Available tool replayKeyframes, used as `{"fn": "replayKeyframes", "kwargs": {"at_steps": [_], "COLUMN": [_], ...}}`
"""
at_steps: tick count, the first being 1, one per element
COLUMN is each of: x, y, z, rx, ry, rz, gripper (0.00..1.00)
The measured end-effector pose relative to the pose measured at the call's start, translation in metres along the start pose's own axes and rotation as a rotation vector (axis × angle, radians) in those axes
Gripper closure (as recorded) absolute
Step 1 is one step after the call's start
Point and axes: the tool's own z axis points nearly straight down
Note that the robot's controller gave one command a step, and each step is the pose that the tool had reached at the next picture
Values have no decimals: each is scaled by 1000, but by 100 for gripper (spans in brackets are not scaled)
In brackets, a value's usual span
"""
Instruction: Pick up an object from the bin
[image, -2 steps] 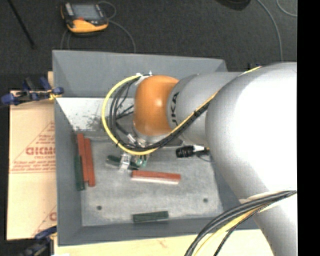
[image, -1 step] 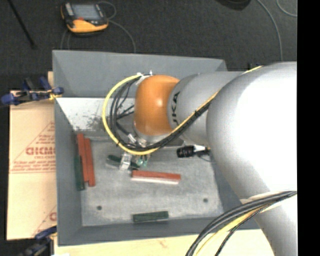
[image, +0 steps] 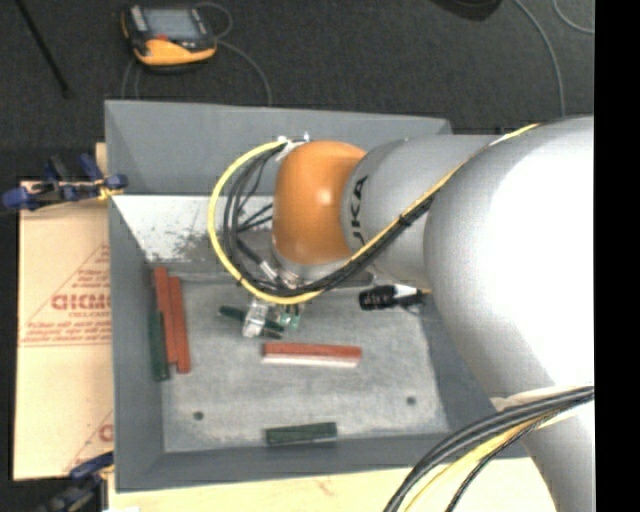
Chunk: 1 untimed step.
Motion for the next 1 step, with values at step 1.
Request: {"fn": "replayKeyframes", "kwargs": {"at_steps": [1], "x": [-2], "y": [1], "z": [-18], "rx": [-4], "ry": [-8], "rz": [0], "gripper": [100]}}
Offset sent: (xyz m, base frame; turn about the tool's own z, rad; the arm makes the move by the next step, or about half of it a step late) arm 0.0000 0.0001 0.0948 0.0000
